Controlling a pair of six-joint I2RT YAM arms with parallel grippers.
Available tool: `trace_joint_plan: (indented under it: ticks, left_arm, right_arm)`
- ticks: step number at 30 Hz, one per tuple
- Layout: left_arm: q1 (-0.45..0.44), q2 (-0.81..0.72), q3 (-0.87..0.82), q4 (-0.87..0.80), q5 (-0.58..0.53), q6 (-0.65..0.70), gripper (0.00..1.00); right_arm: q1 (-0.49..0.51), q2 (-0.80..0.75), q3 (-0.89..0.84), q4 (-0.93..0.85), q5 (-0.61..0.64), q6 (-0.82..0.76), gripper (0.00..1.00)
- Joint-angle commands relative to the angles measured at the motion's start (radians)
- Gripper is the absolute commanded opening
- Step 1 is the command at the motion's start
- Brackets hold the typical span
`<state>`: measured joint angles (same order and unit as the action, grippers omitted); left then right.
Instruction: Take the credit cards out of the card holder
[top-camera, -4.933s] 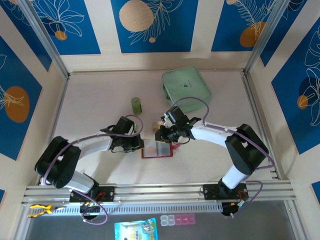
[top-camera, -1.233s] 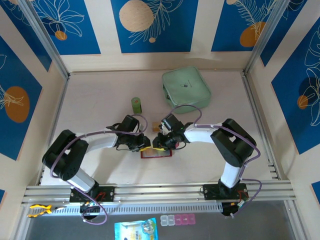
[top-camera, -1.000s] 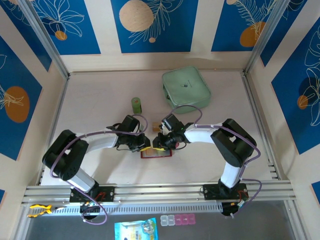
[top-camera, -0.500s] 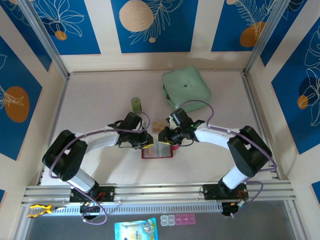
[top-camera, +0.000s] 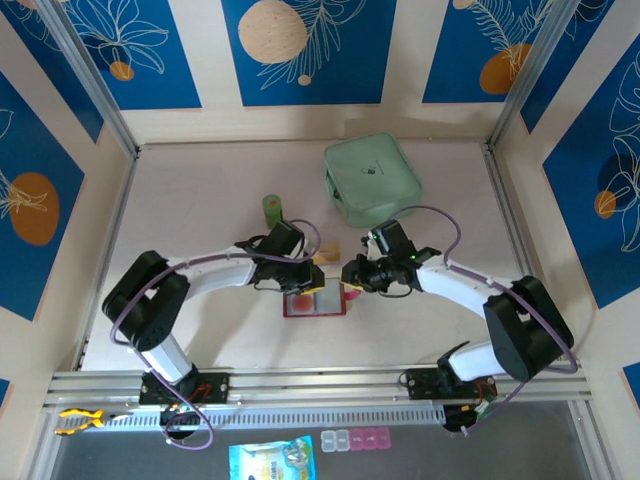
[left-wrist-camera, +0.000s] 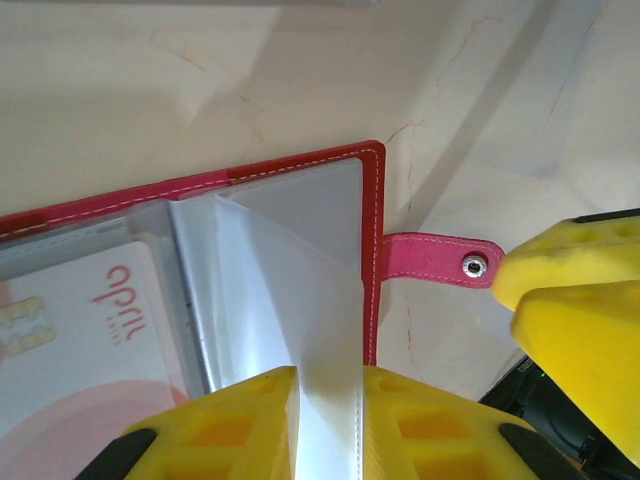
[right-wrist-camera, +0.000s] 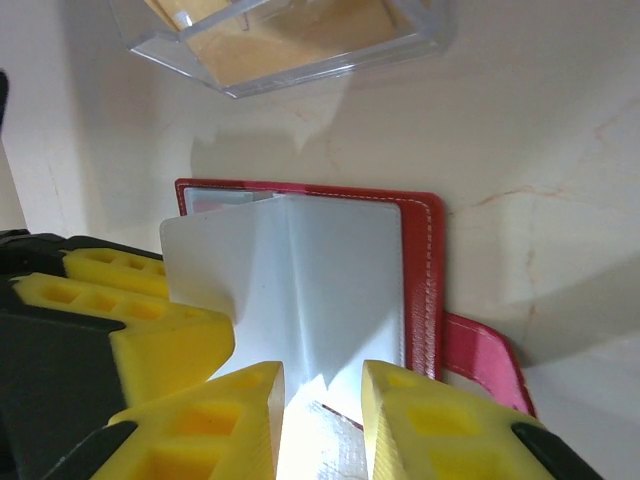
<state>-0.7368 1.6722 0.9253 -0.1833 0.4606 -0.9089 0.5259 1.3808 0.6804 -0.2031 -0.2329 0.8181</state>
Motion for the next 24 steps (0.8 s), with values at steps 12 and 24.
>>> trace_joint_plan:
  ticks: [12, 24]
  left_arm:
    - [-0.024, 0.080, 0.131, -0.078, 0.001, 0.031, 0.30]
    - [-0.006, 0.057, 0.147, -0.120, -0.012, 0.076, 0.33]
  right_arm:
    - [-0.046, -0.103, -0.077, -0.046, -0.029, -0.025, 0.29]
    - [-0.034, -0.080, -0.059, -0.012, -0.045, 0.010, 0.29]
